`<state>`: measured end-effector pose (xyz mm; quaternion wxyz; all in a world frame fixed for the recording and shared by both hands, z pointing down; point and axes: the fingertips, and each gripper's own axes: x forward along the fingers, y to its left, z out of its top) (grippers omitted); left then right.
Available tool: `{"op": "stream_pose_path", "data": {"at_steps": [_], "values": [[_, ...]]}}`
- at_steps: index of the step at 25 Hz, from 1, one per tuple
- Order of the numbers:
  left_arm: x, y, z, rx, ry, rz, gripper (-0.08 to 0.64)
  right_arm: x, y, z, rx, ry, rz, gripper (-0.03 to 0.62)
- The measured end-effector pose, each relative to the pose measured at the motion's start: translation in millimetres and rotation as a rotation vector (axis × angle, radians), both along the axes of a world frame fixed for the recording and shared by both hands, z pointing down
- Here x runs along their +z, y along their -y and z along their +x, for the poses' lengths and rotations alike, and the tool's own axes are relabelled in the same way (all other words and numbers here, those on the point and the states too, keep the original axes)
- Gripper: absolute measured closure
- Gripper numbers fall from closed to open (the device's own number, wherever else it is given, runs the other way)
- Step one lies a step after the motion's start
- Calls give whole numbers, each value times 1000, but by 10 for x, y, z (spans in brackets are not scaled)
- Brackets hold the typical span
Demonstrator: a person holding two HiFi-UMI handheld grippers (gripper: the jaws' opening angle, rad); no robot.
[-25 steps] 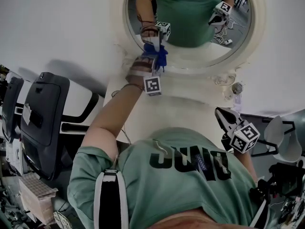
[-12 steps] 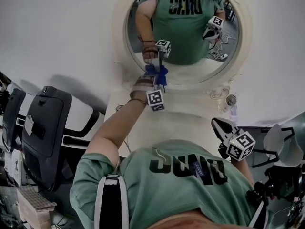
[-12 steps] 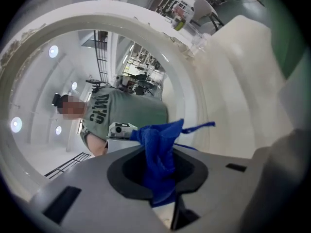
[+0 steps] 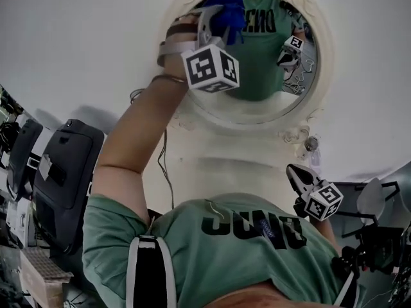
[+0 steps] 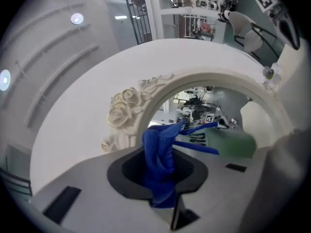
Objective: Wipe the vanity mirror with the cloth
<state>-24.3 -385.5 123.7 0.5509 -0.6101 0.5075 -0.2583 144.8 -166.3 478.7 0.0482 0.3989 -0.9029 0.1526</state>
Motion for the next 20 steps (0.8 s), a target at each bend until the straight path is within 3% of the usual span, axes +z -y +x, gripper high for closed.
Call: {"op": "stream_pose_path", "data": {"at_steps": [3,7,16,20], "values": [[-193,187,-60,-48,43,16,472,0,0,23,13,12,-2,584],[-90,330,-63,-85,105,20,472,4,-5,72,25,18,-15,584],[-34,438,-79,-50,38,43,472,32,-20,67,23,4,-24,584],[146,393,-45,-61,65,77,479,83,-85,93,27,0,-44,584]]}}
